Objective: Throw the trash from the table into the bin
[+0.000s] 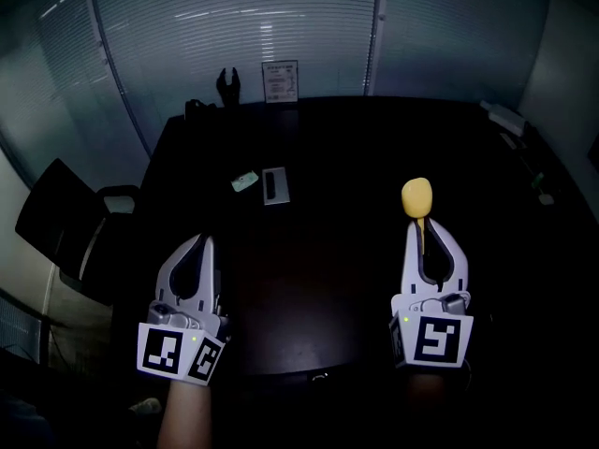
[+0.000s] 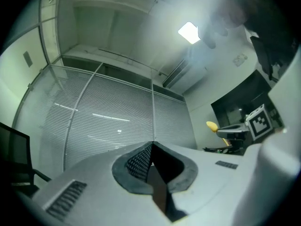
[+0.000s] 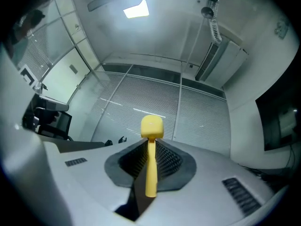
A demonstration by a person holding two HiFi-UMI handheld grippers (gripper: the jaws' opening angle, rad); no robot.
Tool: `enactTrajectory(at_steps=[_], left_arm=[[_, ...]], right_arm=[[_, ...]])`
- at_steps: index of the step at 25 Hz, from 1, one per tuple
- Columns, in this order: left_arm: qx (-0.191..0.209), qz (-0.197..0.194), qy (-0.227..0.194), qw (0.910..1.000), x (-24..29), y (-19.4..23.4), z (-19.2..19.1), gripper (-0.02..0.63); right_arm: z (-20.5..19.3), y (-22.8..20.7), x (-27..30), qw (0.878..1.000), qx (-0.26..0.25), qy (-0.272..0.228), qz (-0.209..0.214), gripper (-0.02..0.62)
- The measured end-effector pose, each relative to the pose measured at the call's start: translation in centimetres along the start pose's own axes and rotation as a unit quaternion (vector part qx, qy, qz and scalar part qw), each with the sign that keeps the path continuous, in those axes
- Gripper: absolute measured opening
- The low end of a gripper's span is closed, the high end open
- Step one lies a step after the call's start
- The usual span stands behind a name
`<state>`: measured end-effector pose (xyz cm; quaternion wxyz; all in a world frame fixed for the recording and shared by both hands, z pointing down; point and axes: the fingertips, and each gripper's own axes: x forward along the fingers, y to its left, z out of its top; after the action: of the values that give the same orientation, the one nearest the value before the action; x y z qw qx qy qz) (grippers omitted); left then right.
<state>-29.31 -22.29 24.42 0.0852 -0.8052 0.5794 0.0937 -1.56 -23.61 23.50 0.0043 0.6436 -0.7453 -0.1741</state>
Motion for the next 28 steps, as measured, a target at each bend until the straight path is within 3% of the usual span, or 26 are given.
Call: enactTrajectory(at_steps=[16, 22, 28], left_arm=[[-0.040, -0.145, -0.012, 0.9886, 1.3, -13.2, 0.5, 0.000], [-0.042, -0.176, -0.015, 0.9835, 1.9, -21.6, 0.5, 0.000], [-0.047, -0.173, -0.018, 0.9836, 0.9, -32.7, 0.7, 0.000]], right_arm=[[0.1, -10.6, -13.5, 0.988, -0.037, 0.048, -0.139, 0.052], [-1.5, -17.4, -19.3, 0.982, -0.040, 0.061, -0.175, 0.052], [-3.6, -26.8, -26.8, 0.979, -0.044, 0.071, -0.184, 0.053]])
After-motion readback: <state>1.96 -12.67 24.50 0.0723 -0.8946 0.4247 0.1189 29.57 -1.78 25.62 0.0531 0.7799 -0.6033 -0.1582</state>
